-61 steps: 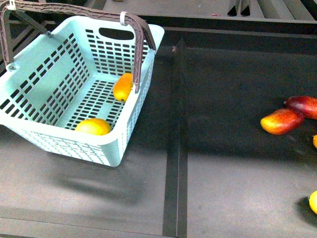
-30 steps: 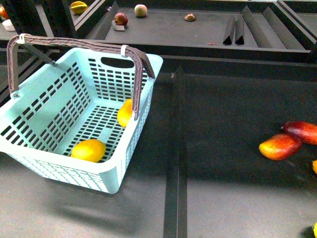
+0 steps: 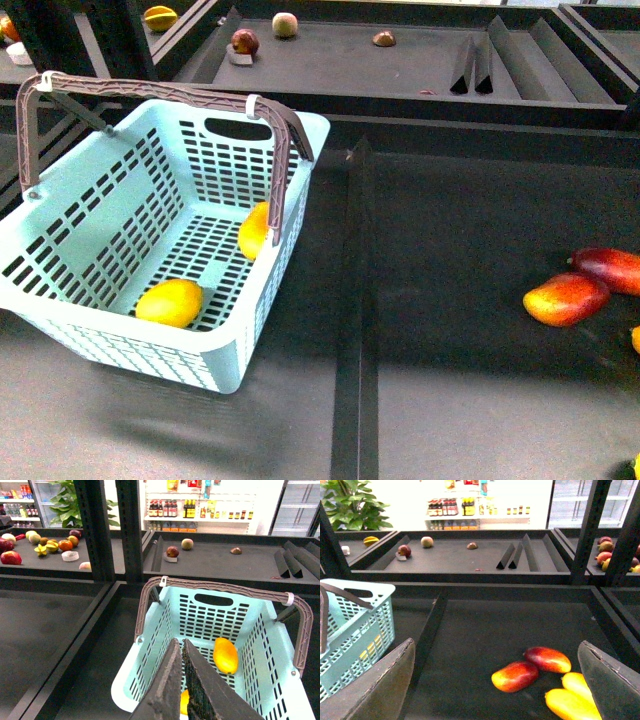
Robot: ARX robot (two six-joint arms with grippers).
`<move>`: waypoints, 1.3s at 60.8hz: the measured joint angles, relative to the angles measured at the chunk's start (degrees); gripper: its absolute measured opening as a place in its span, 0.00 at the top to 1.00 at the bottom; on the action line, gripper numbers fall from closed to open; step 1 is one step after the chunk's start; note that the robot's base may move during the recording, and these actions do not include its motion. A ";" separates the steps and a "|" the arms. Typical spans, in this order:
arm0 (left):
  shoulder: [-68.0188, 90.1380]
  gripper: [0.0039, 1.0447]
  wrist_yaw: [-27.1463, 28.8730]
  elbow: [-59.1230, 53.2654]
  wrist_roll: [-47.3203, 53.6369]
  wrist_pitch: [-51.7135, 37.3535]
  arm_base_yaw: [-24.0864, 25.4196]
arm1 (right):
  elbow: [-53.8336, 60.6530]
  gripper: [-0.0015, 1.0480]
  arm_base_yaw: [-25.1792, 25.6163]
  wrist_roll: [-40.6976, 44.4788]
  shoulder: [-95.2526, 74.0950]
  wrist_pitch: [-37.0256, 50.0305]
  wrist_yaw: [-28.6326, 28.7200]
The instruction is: Pick lemon and mango into basket
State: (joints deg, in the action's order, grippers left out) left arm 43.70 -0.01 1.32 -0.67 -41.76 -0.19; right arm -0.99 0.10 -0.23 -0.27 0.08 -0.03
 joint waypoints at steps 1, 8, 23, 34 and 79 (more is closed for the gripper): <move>-0.87 0.97 0.00 -0.13 0.00 0.74 0.00 | 0.00 0.08 0.00 0.00 0.00 0.00 0.00; -6.38 0.97 0.00 -0.42 0.02 5.57 0.00 | 0.00 0.08 0.00 0.00 0.00 0.00 0.00; -16.57 0.97 0.00 -0.44 0.02 14.93 0.00 | 0.00 0.08 0.00 0.00 0.00 0.00 0.00; -23.02 0.97 0.00 -0.46 0.02 21.14 0.00 | 0.00 0.08 0.00 0.00 -0.02 0.00 0.02; -43.32 0.97 0.02 -0.44 0.04 41.66 0.00 | 0.00 0.08 0.00 0.00 0.00 0.00 0.00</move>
State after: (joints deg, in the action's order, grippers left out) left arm 0.38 0.01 0.89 -0.62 -0.10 -0.19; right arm -0.99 0.10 -0.23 -0.27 0.08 -0.03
